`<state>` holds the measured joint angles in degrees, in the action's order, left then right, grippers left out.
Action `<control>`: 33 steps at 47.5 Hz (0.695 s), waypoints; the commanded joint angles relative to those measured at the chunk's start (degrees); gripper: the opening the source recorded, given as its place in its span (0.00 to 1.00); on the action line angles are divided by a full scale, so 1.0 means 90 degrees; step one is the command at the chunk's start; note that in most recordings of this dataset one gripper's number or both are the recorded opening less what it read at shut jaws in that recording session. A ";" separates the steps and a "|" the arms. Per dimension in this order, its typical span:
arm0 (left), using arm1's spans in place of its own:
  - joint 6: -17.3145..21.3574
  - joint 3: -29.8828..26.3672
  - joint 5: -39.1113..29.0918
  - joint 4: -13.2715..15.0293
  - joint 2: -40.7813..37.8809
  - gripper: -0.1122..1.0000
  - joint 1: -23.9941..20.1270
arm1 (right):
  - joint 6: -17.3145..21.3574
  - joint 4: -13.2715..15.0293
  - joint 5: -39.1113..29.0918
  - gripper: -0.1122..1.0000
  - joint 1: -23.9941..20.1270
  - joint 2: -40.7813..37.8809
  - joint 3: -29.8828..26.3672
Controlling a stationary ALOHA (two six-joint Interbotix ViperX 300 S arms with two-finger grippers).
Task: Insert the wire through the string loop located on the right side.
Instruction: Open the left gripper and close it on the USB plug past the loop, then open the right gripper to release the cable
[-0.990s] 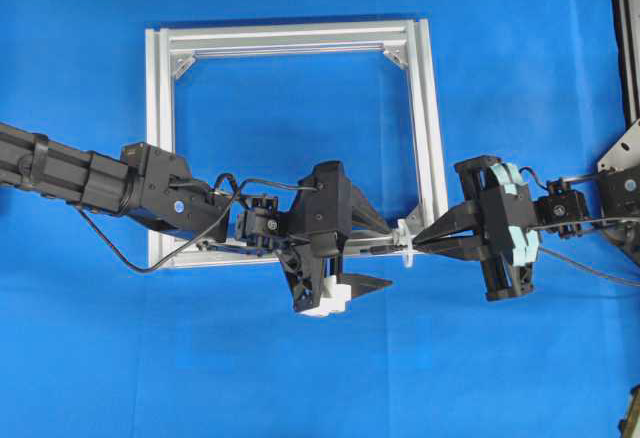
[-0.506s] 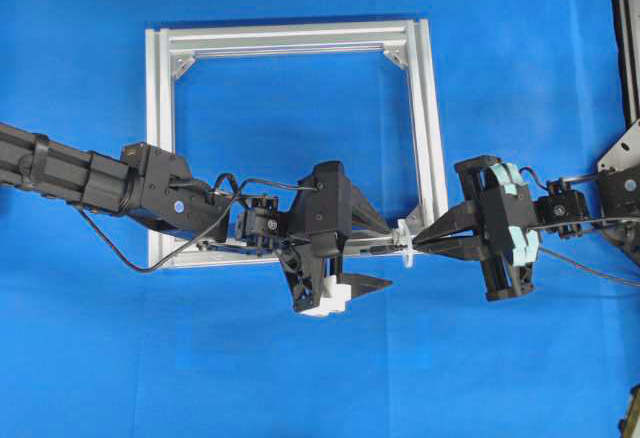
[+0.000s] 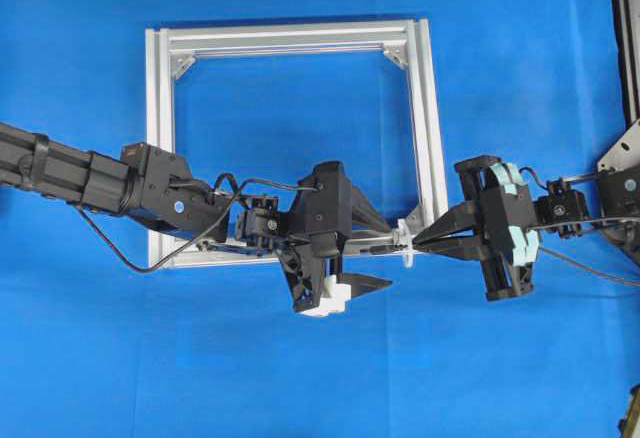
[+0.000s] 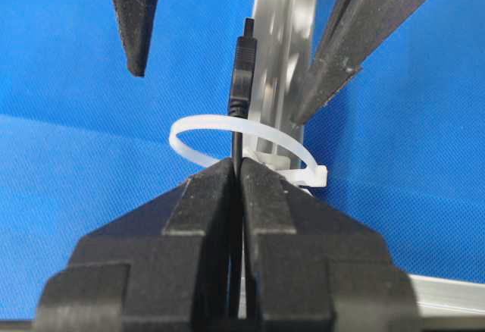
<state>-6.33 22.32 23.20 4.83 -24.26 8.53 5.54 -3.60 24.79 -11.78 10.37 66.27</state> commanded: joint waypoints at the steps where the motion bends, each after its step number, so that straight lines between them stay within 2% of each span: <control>1: -0.0010 -0.0137 0.0020 -0.0010 0.0137 0.86 0.0029 | -0.0010 -0.0010 0.0029 0.07 0.0000 0.0039 -0.0088; 3: -0.0010 -0.0146 -0.0029 -0.0010 0.0127 0.83 0.0020 | -0.0010 -0.0020 0.0029 0.07 0.0000 0.0049 -0.0088; 6: -0.0010 -0.0176 -0.0078 -0.0010 0.0117 0.73 0.0020 | -0.0010 -0.0020 0.0029 0.07 0.0000 0.0039 -0.0088; 13: -0.0010 -0.0186 -0.0107 -0.0010 0.0127 0.34 -0.0020 | -0.0010 -0.0010 0.0029 0.07 0.0000 0.0039 -0.0098; 17: -0.0010 -0.0186 -0.0107 -0.0010 0.0127 0.17 -0.0039 | -0.0020 0.0010 0.0029 0.07 0.0000 0.0049 -0.0098; 33: 0.0000 -0.0195 -0.0107 -0.0010 0.0127 0.17 -0.0039 | -0.0010 0.0010 -0.0195 0.07 0.0000 0.0049 -0.0127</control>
<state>-6.42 21.97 21.88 4.92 -24.26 8.00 5.45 -3.52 23.03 -11.95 10.37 65.92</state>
